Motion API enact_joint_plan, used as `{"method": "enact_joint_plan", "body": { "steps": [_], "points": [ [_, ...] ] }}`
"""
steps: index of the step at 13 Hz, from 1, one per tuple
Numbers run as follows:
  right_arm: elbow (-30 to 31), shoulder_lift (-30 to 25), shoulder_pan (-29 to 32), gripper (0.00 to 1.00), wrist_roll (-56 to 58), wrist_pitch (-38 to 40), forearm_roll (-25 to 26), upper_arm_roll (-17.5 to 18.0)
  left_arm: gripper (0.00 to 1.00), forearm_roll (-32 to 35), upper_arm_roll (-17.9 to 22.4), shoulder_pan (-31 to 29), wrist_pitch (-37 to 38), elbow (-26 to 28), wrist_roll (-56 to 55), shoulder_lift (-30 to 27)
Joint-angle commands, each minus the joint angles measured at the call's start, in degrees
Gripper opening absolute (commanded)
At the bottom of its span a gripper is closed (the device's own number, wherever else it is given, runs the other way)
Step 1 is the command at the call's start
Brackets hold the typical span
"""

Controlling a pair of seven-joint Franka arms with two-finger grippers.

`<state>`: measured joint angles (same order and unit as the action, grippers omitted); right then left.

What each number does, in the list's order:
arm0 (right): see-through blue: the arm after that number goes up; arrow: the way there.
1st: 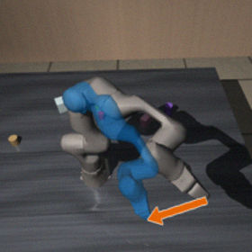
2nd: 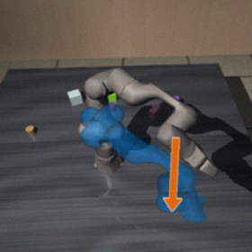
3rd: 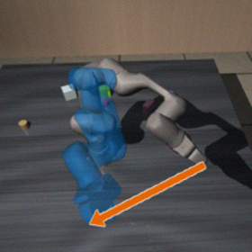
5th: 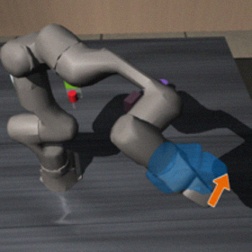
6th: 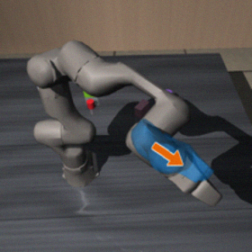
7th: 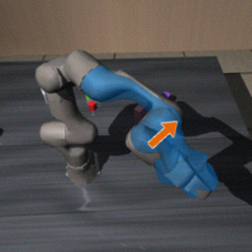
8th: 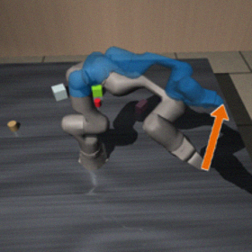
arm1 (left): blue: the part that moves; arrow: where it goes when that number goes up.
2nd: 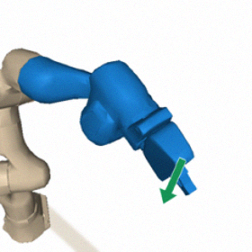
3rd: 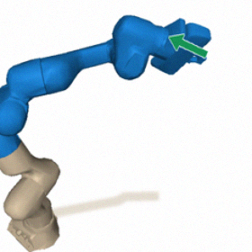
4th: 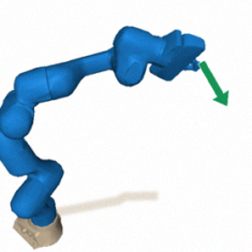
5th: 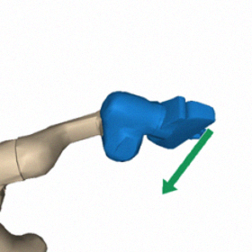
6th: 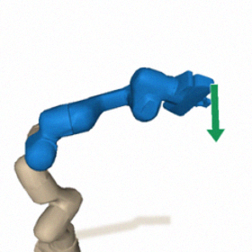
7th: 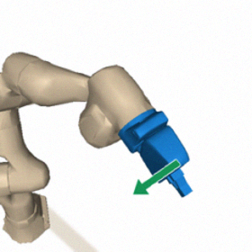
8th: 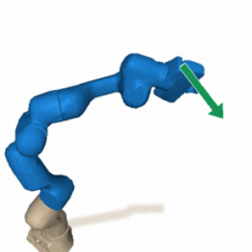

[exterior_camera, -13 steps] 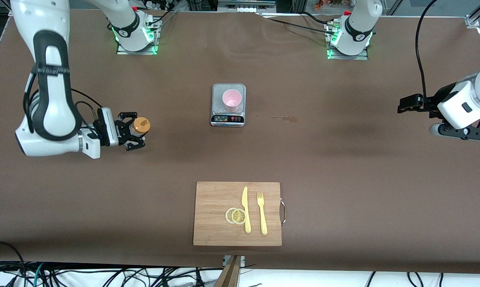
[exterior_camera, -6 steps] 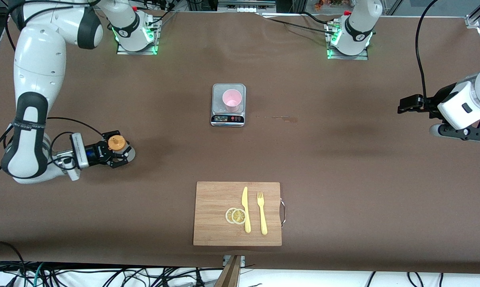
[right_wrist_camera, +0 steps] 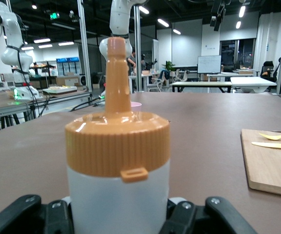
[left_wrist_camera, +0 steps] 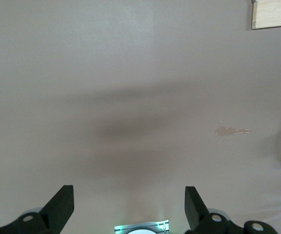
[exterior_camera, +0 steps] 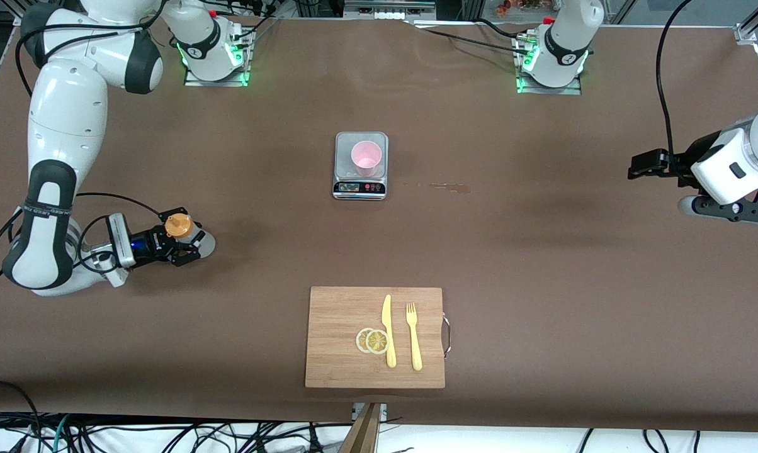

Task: Add sauce to pink cup with both arms
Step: 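Lower the bottle onto the table and open the right gripper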

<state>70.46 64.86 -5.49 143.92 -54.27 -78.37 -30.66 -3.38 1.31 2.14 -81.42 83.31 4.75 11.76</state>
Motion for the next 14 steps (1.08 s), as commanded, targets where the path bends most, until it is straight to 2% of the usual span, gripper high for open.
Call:
{"method": "enact_joint_plan", "body": {
  "steps": [1,2,3,7,10,14],
  "points": [
    [-2.0,2.02,2.06,0.39,1.09,3.2,-0.47,0.51,1.0,0.39,0.0,0.06,1.0,-1.92,0.87,0.8],
    [-1.56,2.46,2.15,0.57,1.45,3.55,-0.38,0.42,1.0,0.39,0.0,0.06,1.0,-1.92,0.87,0.8],
    [-1.12,2.64,2.5,1.0,2.23,3.56,-0.29,0.42,1.0,0.39,0.0,0.14,1.0,-1.92,0.87,0.8],
    [-1.11,2.9,3.21,1.0,2.94,4.0,2.34,0.16,1.0,0.39,-0.08,0.14,1.0,-2.01,0.87,1.16],
    [-1.29,2.73,4.78,1.0,3.82,5.31,7.25,-0.37,1.0,0.31,0.0,0.06,1.0,-2.01,0.96,1.24],
    [-1.73,0.89,4.87,1.0,4.88,5.75,12.71,-4.41,1.0,0.31,-0.08,0.14,1.0,-2.01,0.87,1.24]
  ]
}}
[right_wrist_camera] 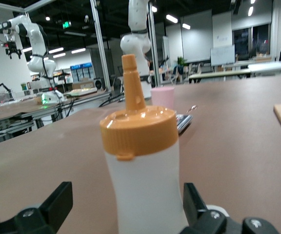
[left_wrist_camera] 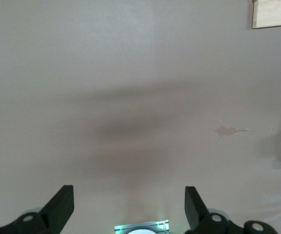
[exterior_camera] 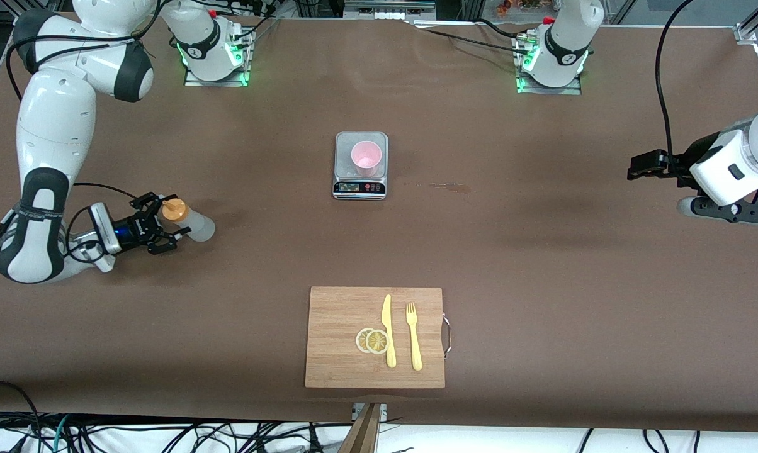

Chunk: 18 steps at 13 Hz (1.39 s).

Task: Add sauce to pink cup with both arms
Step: 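Lower the bottle onto the table and open the right gripper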

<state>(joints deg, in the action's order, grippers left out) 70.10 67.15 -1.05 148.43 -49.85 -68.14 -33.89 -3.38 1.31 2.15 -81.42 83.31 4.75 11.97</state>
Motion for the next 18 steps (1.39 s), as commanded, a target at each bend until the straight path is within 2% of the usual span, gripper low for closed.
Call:
{"method": "enact_joint_plan", "body": {
  "steps": [1,4,7,9,12,14,18],
  "points": [
    [-1.81,-1.93,0.44,1.0,0.28,1.33,2.66,-2.22,1.0,0.31,-0.08,0.14,1.0,-2.01,0.87,1.04],
    [-4.54,-3.68,0.35,1.0,-1.2,2.04,3.88,-4.6,1.0,0.31,-0.08,0.14,1.0,-2.01,0.87,1.04],
    [-4.45,-12.37,0.0,1.0,-7.25,-2.34,13.62,-4.08,1.0,0.39,-0.08,0.23,1.0,-2.01,0.87,1.04],
    [-2.62,-19.12,-2.8,1.0,-13.13,-6.2,20.38,-3.99,1.0,0.39,-0.08,0.14,1.0,-2.01,0.96,1.04],
    [6.95,-33.97,-8.86,1.0,-28.22,-16.48,31.81,-3.82,1.0,0.39,-0.08,0.14,1.0,-2.01,0.96,1.04],
    [9.52,-40.14,-11.68,1.0,-39.13,-19.22,37.0,-3.21,1.0,0.39,-0.08,0.23,1.0,-2.01,0.87,1.04],
    [14.17,-51.92,-14.32,1.0,-64.07,-25.02,48.51,1.97,1.0,0.31,-0.08,0.14,1.0,-2.01,0.96,1.04]
  ]
}}
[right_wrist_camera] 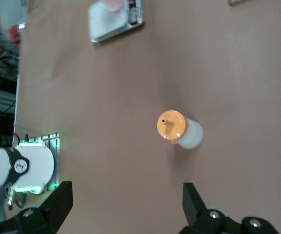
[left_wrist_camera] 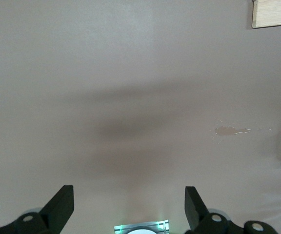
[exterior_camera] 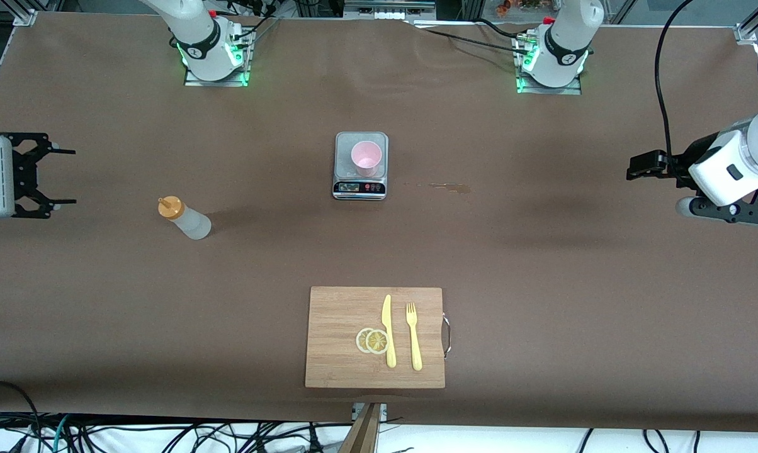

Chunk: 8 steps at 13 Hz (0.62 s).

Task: Add sauce to pink cup with both arms

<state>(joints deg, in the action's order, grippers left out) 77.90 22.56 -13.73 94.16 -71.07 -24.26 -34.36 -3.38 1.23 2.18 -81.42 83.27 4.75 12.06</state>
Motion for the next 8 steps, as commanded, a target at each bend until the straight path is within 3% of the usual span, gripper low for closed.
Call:
{"method": "enact_joint_plan", "body": {
  "steps": [1,5,8],
  "points": [
    [7.0,-8.92,-1.82,1.0,-16.31,-3.46,6.22,3.84,1.0,0.31,0.0,0.11,1.0,-2.06,0.96,0.94],
    [8.76,-13.4,-2.26,1.0,-36.37,-3.9,10.89,7.98,1.0,0.31,0.0,0.11,1.0,-1.97,0.96,0.94],
    [9.37,-16.4,-2.35,1.0,-45.36,-4.78,13.09,10.88,1.0,0.31,0.0,0.11,1.0,-1.97,0.96,0.94]
  ]
}}
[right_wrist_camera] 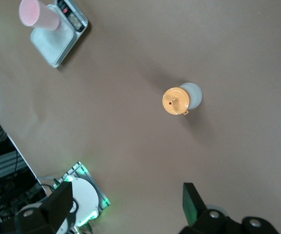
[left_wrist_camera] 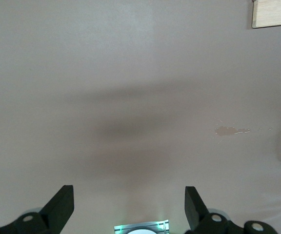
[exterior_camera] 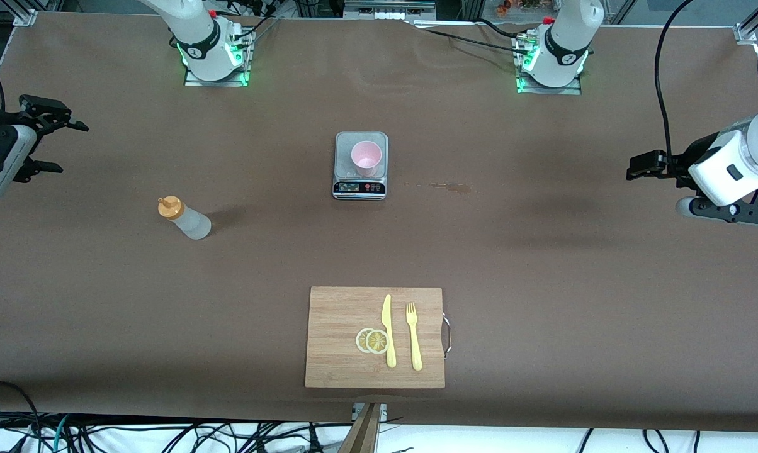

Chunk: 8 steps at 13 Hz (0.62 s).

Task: Add sauce to pink cup with both arms

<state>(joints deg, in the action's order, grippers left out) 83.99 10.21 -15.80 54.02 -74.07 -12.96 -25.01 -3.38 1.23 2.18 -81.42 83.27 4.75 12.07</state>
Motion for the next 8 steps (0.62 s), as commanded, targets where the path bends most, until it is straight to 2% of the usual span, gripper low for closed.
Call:
{"method": "enact_joint_plan", "body": {
  "steps": [1,5,6,8],
  "points": [
    [4.24,-5.53,-0.37,1.0,-8.98,-2.39,1.88,2.5,1.0,0.31,0.0,0.11,1.0,-1.97,0.96,0.94],
    [10.74,-12.74,-0.37,1.0,-28.13,-7.57,6.97,9.79,1.0,0.31,0.0,0.2,1.0,-1.97,0.96,0.94],
    [10.84,-12.93,-0.37,1.0,-32.35,-7.84,8.28,11.28,1.0,0.31,0.0,0.11,1.0,-1.97,0.96,0.94],
    [10.67,-12.93,-0.37,1.0,-37.57,-7.93,14.06,14.89,1.0,0.31,0.0,0.11,1.0,-1.97,0.96,0.94]
  ]
}}
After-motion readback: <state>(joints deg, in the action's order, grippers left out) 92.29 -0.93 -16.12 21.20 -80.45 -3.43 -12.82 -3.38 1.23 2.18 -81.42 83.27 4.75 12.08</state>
